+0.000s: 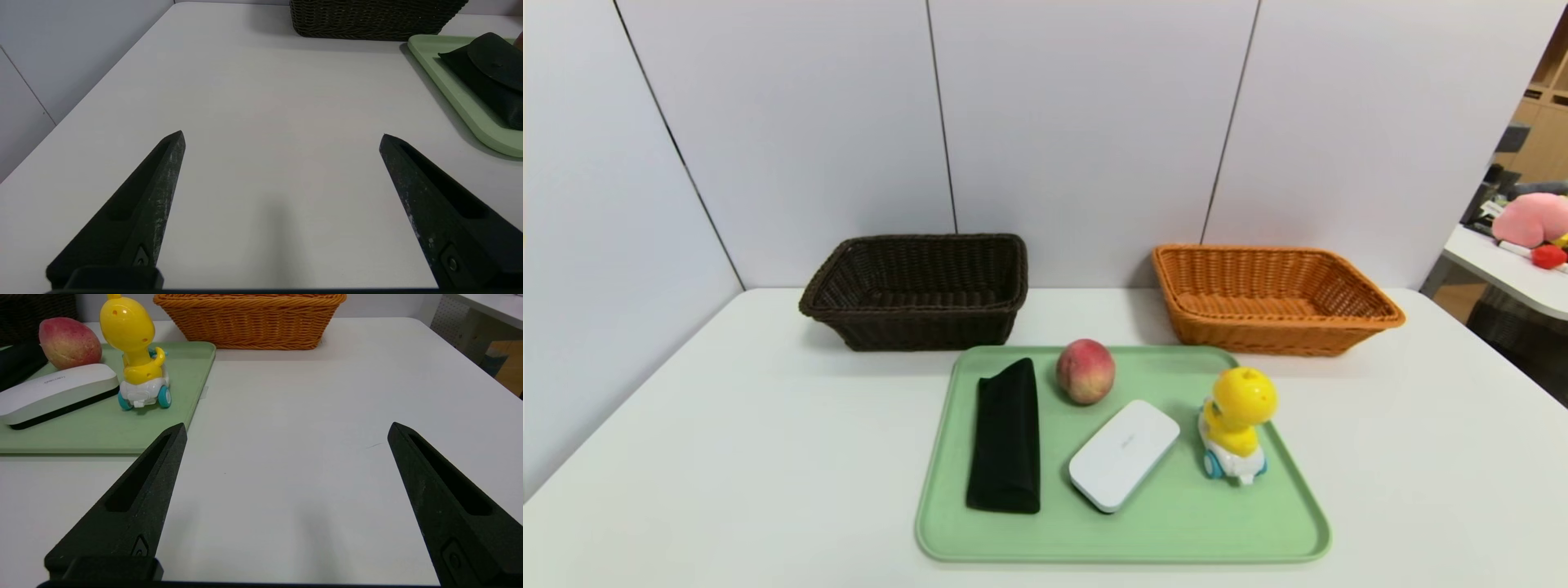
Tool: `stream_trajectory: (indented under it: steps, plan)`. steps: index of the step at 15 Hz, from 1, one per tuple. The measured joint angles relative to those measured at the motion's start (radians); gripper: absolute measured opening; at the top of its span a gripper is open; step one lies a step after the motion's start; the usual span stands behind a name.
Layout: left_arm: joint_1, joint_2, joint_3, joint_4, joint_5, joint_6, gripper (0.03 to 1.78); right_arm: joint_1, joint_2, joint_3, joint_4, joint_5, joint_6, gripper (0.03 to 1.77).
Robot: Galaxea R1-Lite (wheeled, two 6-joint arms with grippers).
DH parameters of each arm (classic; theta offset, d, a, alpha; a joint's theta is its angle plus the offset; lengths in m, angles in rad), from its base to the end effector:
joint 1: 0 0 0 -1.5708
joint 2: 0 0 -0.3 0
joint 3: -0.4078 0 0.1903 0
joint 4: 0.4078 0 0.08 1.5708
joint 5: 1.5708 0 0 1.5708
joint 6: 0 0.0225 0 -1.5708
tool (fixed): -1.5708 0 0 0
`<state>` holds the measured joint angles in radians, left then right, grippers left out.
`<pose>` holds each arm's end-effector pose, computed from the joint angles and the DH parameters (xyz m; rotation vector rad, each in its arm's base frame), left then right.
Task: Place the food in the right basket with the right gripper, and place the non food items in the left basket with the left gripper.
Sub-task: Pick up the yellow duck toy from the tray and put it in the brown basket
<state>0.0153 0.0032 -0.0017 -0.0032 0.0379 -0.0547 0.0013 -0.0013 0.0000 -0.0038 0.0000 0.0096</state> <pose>-0.0227 0.0005 0.0763 -0.0547 -0.0032 0.0531 -0.0229 0.0000 0.0758 0.0096 -0.0051 0.0013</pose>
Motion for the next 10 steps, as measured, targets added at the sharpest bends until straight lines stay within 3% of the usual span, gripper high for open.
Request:
stream_trajectory:
  steps: [10]
  plan:
    - [0.000,0.000,0.000,0.002,-0.004,0.036,1.69,0.000,0.000,0.000,-0.003,0.000,-0.006,1.70]
